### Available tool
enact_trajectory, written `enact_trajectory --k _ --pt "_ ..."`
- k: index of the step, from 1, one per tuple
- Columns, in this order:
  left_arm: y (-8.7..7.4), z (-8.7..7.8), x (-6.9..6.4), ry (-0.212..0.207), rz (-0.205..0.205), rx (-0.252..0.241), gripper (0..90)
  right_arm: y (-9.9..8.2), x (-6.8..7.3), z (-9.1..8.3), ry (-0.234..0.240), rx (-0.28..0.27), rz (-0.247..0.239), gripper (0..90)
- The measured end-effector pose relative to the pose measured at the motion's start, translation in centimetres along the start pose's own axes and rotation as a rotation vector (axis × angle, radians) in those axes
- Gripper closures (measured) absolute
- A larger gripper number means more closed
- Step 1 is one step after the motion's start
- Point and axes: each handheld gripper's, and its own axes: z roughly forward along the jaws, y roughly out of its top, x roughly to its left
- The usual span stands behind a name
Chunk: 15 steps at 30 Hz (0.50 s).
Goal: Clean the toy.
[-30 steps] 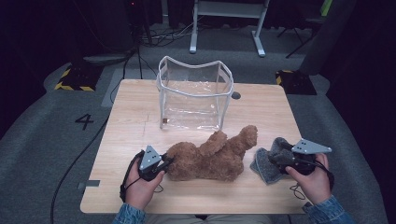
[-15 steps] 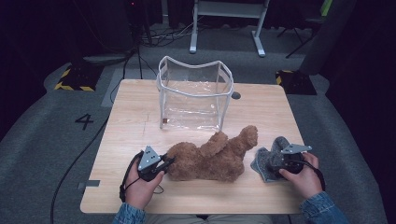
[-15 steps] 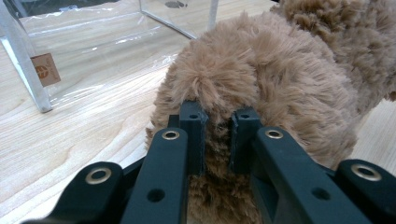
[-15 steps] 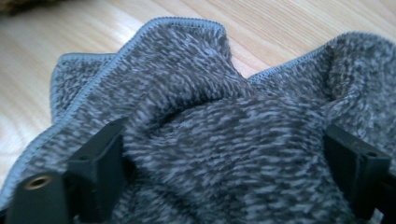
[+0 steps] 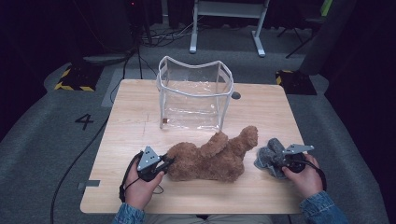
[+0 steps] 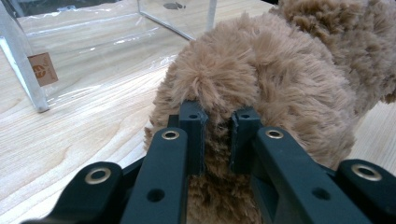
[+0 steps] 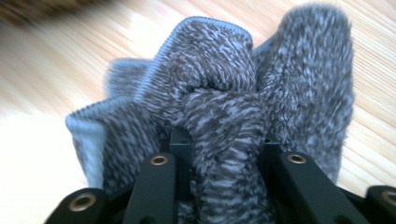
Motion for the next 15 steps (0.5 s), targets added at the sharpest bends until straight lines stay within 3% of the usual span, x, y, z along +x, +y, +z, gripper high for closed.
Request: enact_trajectory --k 1,3,4,5,7,8,10,13,15 --pt "0.0 0.1 0.0 -0.008 -0.008 -0.006 79.5 0.3 0.4 -0.9 0.053 -0.078 0.016 70.5" --pt "0.0 0.1 0.1 -0.009 -0.007 -0.008 79.5 0.6 0.6 -1.5 0.059 -0.104 0.005 70.5" --pt "0.0 0.1 0.0 -0.008 -0.009 -0.009 79.5 1.7 1.6 -3.3 0.064 -0.165 -0.032 70.5" --pt "0.0 0.1 0.0 -0.008 -0.009 -0.009 79.5 1.7 1.6 -3.3 0.064 -0.165 -0.032 70.5" --pt "-0.1 0.0 0.0 0.001 -0.004 -0.006 79.5 2.9 2.8 -5.1 0.087 -0.225 -0.074 70.4" --pt "-0.1 0.0 -0.1 0.001 -0.004 -0.006 79.5 4.3 4.5 -7.0 0.097 -0.28 -0.129 70.4" --pt "-0.2 -0.1 -0.1 -0.004 -0.015 -0.01 79.5 4.8 5.0 -7.6 0.103 -0.302 -0.147 70.4" --pt "-0.3 -0.2 -0.2 0.001 -0.015 -0.01 79.5 7.0 7.6 -9.4 0.141 -0.374 -0.233 70.4" --pt "-0.3 -0.1 -0.2 0.001 -0.013 -0.009 79.5 8.3 9.4 -9.8 0.17 -0.395 -0.255 70.4"
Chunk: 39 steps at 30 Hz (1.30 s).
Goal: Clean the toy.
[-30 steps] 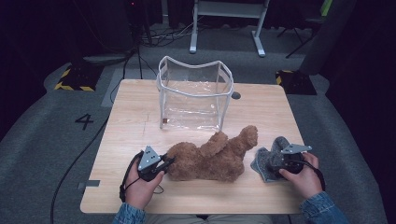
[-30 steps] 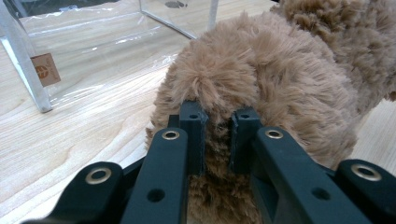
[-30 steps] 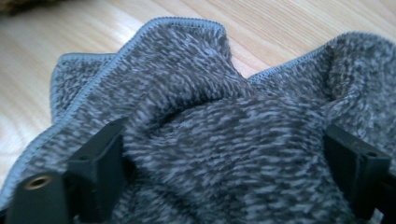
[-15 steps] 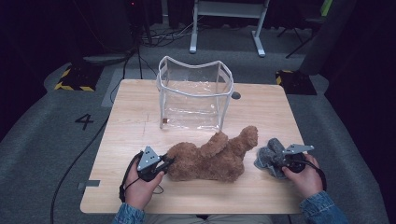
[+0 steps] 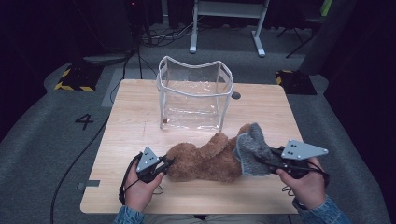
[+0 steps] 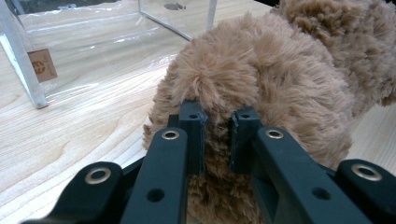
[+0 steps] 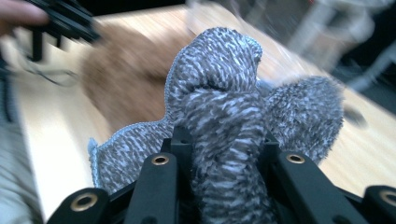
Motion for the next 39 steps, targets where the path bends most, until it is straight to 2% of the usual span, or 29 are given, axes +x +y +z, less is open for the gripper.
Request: enact_trajectory --k 1,2,3,4,5,6,7,10,12,15,16,17,19,22,24,29,33,35,39 --pt "0.0 0.0 0.0 0.002 0.006 0.002 79.5 1.4 1.1 0.9 0.045 -0.029 -0.049 70.4" --pt "0.0 0.0 0.0 0.002 0.006 0.002 79.5 1.4 1.1 0.9 0.045 -0.029 -0.049 70.4" --pt "0.1 0.1 0.1 0.004 0.011 0.001 79.5 2.2 1.8 1.5 0.068 -0.033 -0.066 70.4" --pt "0.1 0.1 0.1 0.004 0.012 0.001 79.5 3.7 3.3 3.3 0.121 -0.076 -0.145 70.3" --pt "0.1 0.1 0.1 0.004 0.012 0.001 79.5 4.2 3.9 3.9 0.135 -0.083 -0.16 70.3" --pt "0.1 0.1 0.1 0.003 0.012 0.002 79.5 4.2 3.9 3.9 0.135 -0.083 -0.16 70.3" --pt "0.0 0.2 0.0 -0.004 0.003 -0.001 79.5 4.8 4.7 4.8 0.152 -0.091 -0.182 70.2" --pt "0.0 0.2 0.1 -0.003 0.011 -0.003 79.6 6.0 6.7 7.9 0.2 -0.111 -0.248 70.0" --pt "0.0 0.2 0.1 -0.006 0.011 -0.002 79.6 6.2 7.7 10.3 0.238 -0.089 -0.261 69.8" --pt "0.0 0.2 0.1 -0.01 0.014 -0.002 79.6 5.9 8.6 13.1 0.246 -0.048 -0.276 69.5" --pt "0.0 0.1 0.1 -0.003 0.021 0.0 79.7 5.7 8.5 13.9 0.243 -0.03 -0.291 69.5" --pt "0.0 0.1 0.1 0.001 0.025 0.004 79.9 5.4 8.3 14.5 0.226 -0.001 -0.284 69.5" --pt "0.1 0.1 0.1 0.009 0.03 0.004 80.3 4.8 7.6 14.9 0.197 0.021 -0.294 69.6" --pt "0.1 0.1 0.2 0.018 0.033 0.012 81.1 4.2 6.5 14.2 0.173 0.026 -0.255 69.6" --pt "0.2 0.2 0.1 0.024 0.038 0.016 81.1 3.8 5.7 13.4 0.148 0.018 -0.248 69.6" --pt "0.3 0.4 0.0 0.044 0.052 0.022 81.3 2.9 3.2 11.6 0.081 0.013 -0.19 69.6" --pt "0.3 0.5 0.1 0.033 0.048 0.015 81.3 1.9 1.1 10.8 0.055 0.022 -0.125 69.6" --pt "0.3 0.5 0.2 0.032 0.043 0.016 81.3 1.3 0.3 10.6 0.04 0.037 -0.094 69.6" --pt "0.5 0.2 0.3 0.005 0.018 -0.019 79.1 0.4 -0.8 10.5 0.023 0.048 -0.045 69.6"
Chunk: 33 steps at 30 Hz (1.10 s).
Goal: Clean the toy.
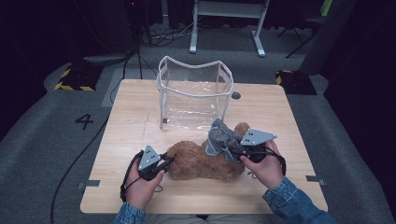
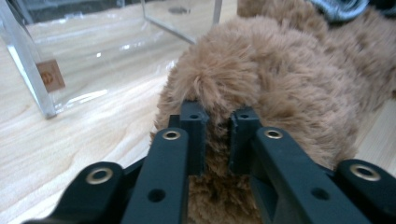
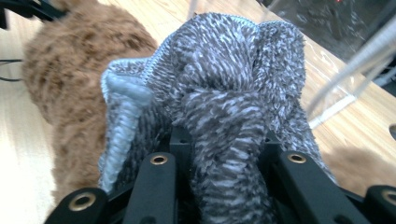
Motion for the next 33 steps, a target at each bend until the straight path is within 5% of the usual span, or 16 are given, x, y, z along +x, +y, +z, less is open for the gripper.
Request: enact_trajectory --k 5,8,10,13,18,33 --pt "0.2 -0.1 -0.2 0.001 0.025 -0.004 76.0 -0.6 -0.9 -0.5 -0.02 0.01 0.018 69.6" --pt "0.4 -0.6 0.0 0.03 0.047 -0.032 52.0 -1.1 -1.4 -0.9 -0.036 0.017 0.025 69.7" --pt "0.5 -1.1 0.0 -0.01 0.04 -0.046 36.5 -1.4 -1.7 -1.0 -0.043 0.02 0.039 69.6" --pt "0.3 -1.7 -0.3 -0.08 0.094 -0.023 28.7 -1.8 -2.2 -1.1 -0.06 0.02 0.05 69.6" --pt "-0.1 -0.8 -1.1 -0.102 0.155 0.032 17.8 -2.6 -3.1 -1.6 -0.09 0.031 0.063 69.5" --pt "-0.7 1.0 -1.6 -0.104 0.185 0.11 15.3 -6.4 -6.2 -4.6 -0.2 0.097 0.15 69.4"
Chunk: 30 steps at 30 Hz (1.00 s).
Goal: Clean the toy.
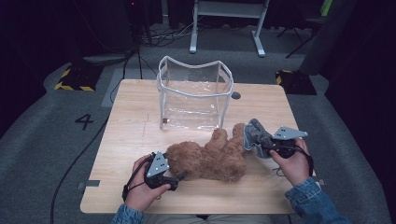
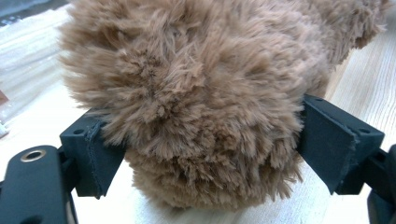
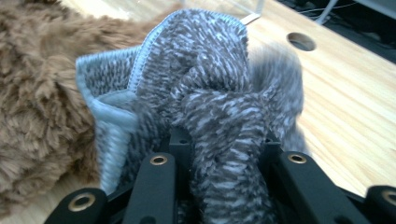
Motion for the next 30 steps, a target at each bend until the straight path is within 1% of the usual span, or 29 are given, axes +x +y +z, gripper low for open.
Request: enact_trajectory --k 2,4,5,6,9,10,11,12,13,14,15,16,17,18,20,21,22,23,25,27,28,29,30 --pt "0.0 0.2 -0.1 -0.005 0.004 0.012 15.5 0.1 0.1 -1.2 -0.003 -0.023 0.008 69.4" --pt "0.0 0.3 -0.1 -0.007 0.008 0.016 16.6 0.7 0.8 -2.8 0.01 -0.055 -0.012 69.3" --pt "0.0 0.3 -0.1 -0.005 0.01 0.022 17.7 0.9 1.2 -3.3 0.014 -0.068 -0.028 69.3" --pt "0.0 0.3 -0.1 -0.007 0.007 0.024 19.5 1.3 1.8 -3.9 0.023 -0.081 -0.039 69.2" --pt "0.1 0.2 -0.2 -0.006 -0.009 0.034 25.2 2.4 4.2 -5.3 0.064 -0.137 -0.102 69.1" --pt "0.2 0.2 -0.2 -0.003 -0.015 0.035 26.9 2.9 5.3 -5.7 0.088 -0.156 -0.112 69.0" --pt "0.2 0.3 -0.2 -0.002 -0.021 0.036 27.9 3.2 6.4 -5.9 0.111 -0.165 -0.111 68.9" --pt "0.3 0.2 -0.2 -0.001 -0.024 0.04 29.0 3.7 7.8 -6.0 0.14 -0.187 -0.144 68.8" --pt "0.3 0.2 -0.2 0.0 -0.027 0.042 29.8 4.1 8.9 -5.9 0.164 -0.199 -0.168 68.8" --pt "0.3 0.2 -0.2 -0.002 -0.03 0.044 30.4 4.3 9.7 -5.8 0.18 -0.208 -0.194 68.7" --pt "0.3 0.2 -0.2 -0.001 -0.033 0.042 30.9 4.7 10.7 -5.4 0.202 -0.229 -0.237 68.5" --pt "0.3 0.2 -0.2 -0.002 -0.038 0.041 31.0 5.0 11.8 -5.0 0.225 -0.242 -0.269 68.4" --pt "0.3 0.2 -0.1 -0.001 -0.038 0.041 31.0 5.3 12.8 -4.5 0.245 -0.251 -0.3 68.2" --pt "0.3 0.2 -0.1 0.001 -0.04 0.041 31.0 5.6 13.8 -3.9 0.255 -0.247 -0.328 68.1" --pt "0.3 0.2 -0.1 0.001 -0.042 0.039 30.8 5.9 15.4 -2.4 0.289 -0.23 -0.364 68.0" --pt "0.3 0.2 -0.1 0.002 -0.04 0.039 30.6 6.0 16.1 -1.8 0.306 -0.218 -0.359 68.0" --pt "0.3 0.2 -0.1 0.004 -0.04 0.036 30.2 6.0 16.7 -1.1 0.314 -0.205 -0.37 68.0" --pt "0.2 0.2 0.0 0.007 -0.043 0.036 29.5 5.9 17.1 -0.5 0.312 -0.185 -0.378 68.0" --pt "0.2 0.3 0.0 0.018 -0.045 0.029 27.5 5.6 17.3 0.5 0.309 -0.155 -0.383 68.0" --pt "0.1 0.4 0.0 0.023 -0.051 0.023 25.7 5.0 16.9 1.2 0.312 -0.122 -0.365 68.0" --pt "0.1 0.4 0.0 0.021 -0.054 0.022 25.4 4.7 16.6 1.3 0.316 -0.119 -0.364 68.0" --pt "0.1 0.5 0.0 0.017 -0.059 0.019 25.2 4.4 16.3 1.1 0.317 -0.117 -0.345 68.0" --pt "0.1 0.6 0.0 0.02 -0.06 0.024 25.2 4.1 16.0 0.9 0.312 -0.114 -0.343 68.0"
